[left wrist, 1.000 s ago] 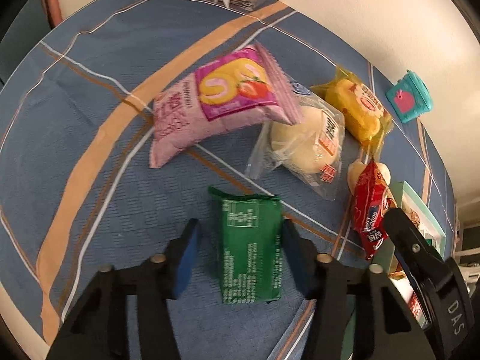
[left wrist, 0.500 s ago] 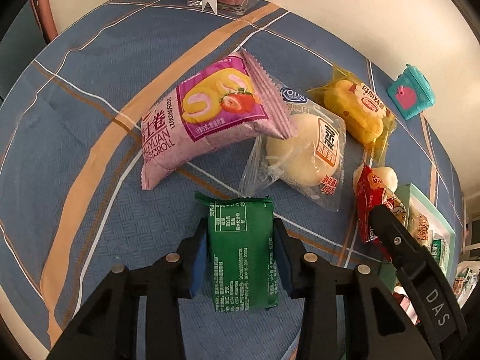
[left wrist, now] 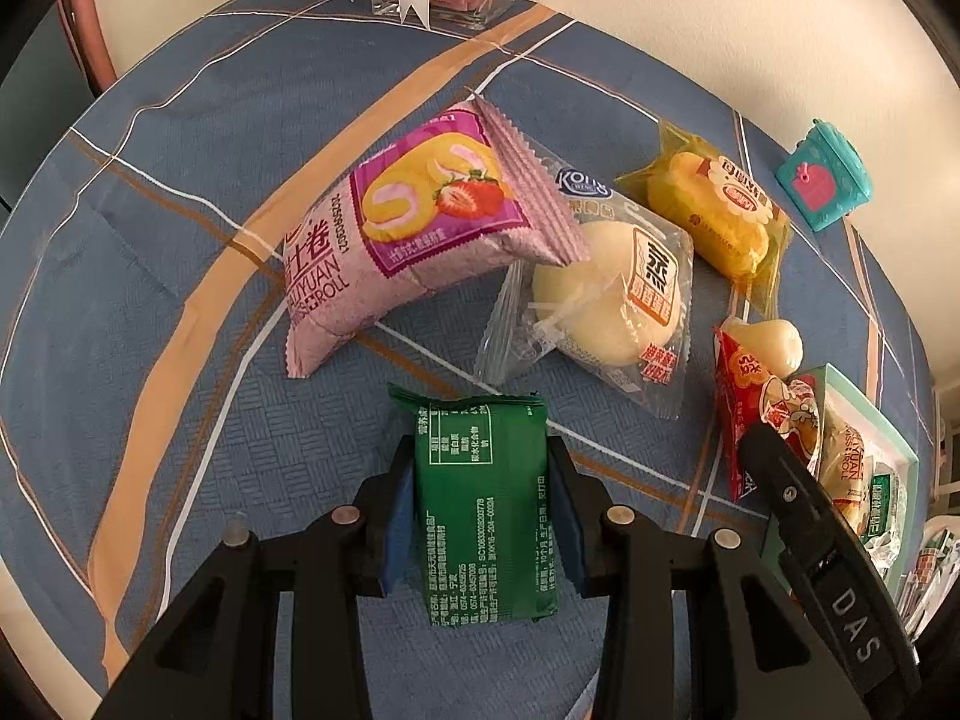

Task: Organize snacks
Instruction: 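Grasp the red candy-wrapped packet with the right gripper while the left holds the green packet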

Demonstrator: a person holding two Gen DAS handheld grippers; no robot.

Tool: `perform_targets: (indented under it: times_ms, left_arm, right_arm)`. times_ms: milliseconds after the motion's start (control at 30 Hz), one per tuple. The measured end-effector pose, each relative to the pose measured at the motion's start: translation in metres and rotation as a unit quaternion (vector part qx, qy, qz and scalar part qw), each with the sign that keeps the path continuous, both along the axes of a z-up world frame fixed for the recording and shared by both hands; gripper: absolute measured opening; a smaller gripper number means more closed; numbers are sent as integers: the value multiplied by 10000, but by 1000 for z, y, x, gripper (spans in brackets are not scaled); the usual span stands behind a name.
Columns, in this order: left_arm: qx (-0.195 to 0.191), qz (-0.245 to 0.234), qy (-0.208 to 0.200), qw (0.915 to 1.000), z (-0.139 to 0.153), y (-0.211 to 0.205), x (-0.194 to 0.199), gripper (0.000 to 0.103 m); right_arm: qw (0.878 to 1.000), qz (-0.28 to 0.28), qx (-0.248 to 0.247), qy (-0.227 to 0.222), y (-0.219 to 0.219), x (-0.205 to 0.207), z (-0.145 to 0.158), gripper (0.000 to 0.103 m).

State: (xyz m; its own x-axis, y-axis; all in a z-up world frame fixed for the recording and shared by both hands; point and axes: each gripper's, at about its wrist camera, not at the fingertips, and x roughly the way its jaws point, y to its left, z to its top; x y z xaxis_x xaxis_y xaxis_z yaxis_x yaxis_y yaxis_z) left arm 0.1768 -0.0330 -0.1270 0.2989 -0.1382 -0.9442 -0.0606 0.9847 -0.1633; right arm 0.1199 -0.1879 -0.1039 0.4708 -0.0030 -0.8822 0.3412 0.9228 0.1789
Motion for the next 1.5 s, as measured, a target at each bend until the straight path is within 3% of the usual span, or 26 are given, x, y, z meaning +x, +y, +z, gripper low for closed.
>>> perform_targets:
  times_ms: [267, 567, 833, 1067, 1500]
  left_arm:
    - [-36, 22, -3, 10000, 6, 0, -12, 41]
    - [10, -34, -48, 10000, 11, -4, -23, 41]
    - [-100, 113, 17, 9999, 6, 7, -16, 41]
    - [-194, 191, 58, 9996, 1, 20, -14, 41]
    - [-232, 187, 79, 9995, 4, 32, -14, 41]
  right_arm:
    - [9998, 170, 75, 113, 7, -11, 4, 69]
    - [9986, 66, 521, -41, -8, -19, 13, 53]
    - [9990, 127, 433, -68, -5, -16, 15, 53]
    - [9983, 213, 375, -380, -2, -11, 27, 53]
    - [9974, 375, 596, -155, 9, 0, 2, 60]
